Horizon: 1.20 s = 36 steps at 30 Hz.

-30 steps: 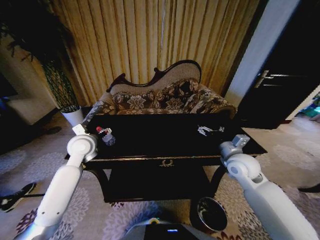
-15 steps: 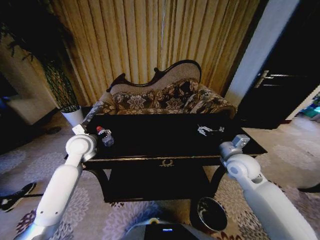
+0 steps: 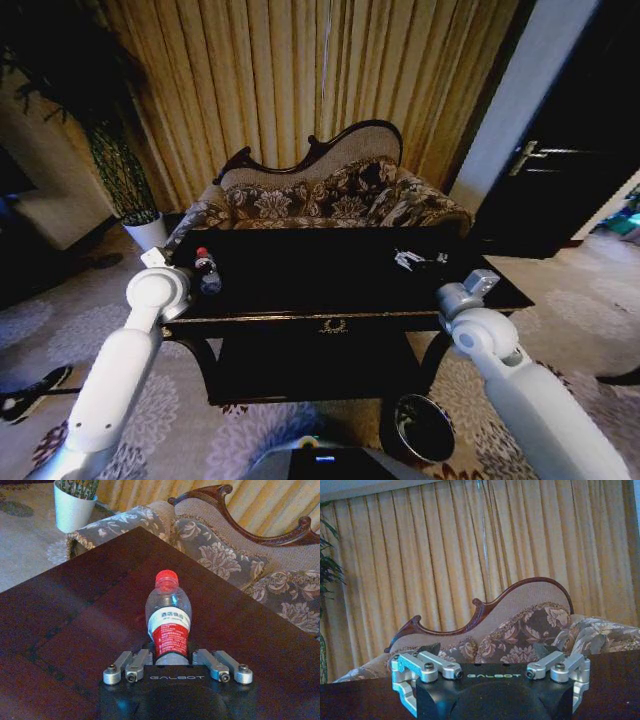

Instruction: Move to the front of the table and place the trash on the table into the trash bin.

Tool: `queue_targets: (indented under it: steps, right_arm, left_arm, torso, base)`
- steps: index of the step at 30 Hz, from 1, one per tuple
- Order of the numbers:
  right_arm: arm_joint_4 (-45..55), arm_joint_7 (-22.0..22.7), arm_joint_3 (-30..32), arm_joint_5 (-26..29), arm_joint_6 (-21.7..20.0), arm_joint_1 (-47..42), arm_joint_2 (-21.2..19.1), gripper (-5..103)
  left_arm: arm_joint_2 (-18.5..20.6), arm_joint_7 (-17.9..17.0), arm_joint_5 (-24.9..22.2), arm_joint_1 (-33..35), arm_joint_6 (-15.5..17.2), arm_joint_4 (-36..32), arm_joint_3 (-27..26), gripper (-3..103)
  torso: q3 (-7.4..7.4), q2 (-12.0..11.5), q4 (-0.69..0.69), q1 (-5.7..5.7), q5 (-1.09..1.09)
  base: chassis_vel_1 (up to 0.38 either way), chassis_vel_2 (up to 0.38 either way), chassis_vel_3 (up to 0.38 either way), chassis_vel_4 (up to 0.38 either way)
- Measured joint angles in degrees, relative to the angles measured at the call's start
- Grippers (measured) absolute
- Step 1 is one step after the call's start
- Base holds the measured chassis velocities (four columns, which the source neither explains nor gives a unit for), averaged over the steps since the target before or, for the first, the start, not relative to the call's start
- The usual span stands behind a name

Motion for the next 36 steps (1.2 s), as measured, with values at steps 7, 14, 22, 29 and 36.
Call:
queue_targets:
  steps: [7, 14, 22, 29, 36]
  right_arm:
    - [0.3, 0.0, 0.0, 0.0, 0.0, 0.0, 0.0, 100]
    - [2.4, 1.3, -0.1, 2.2, -1.3, -0.4, -0.1, 100]
    - [6.1, 2.1, -0.7, 5.4, -3.0, -1.2, -0.3, 100]
    - [9.9, 2.6, -1.8, 8.6, -3.7, -1.3, -0.6, 100]
    - [13.1, 2.5, -2.6, 15.6, -4.2, -0.7, -2.5, 100]
  left_arm:
    - [0.7, 1.1, 0.8, 0.4, 0.2, -0.4, -0.9, 29]
    - [2.8, 11.7, 14.0, 4.8, 1.0, -1.8, -3.4, 29]
    - [6.7, 36.1, 39.9, 13.1, -5.0, -3.1, -8.6, 29]
    - [10.0, 49.9, 55.2, 17.0, -16.8, -3.5, -9.5, 29]
    - [12.8, 64.2, 58.0, 18.3, -27.5, -4.7, -10.9, 29]
  torso:
    - [0.0, 0.0, 0.0, 0.0, 0.01]
    - [0.0, 0.0, 0.0, 0.0, 0.01]
    - [-0.01, 0.0, 0.01, 0.0, 0.0]
    - [0.0, 0.0, 0.0, 0.0, 0.01]
    - [0.0, 0.0, -0.01, 0.0, 0.01]
  base:
    - [0.0, 0.0, 0.0, 0.0]
    - [0.0, 0.0, 0.0, 0.0]
    - [0.0, 0.0, 0.0, 0.0]
    - [0.0, 0.0, 0.0, 0.0]
    - [0.0, 0.0, 0.0, 0.0]
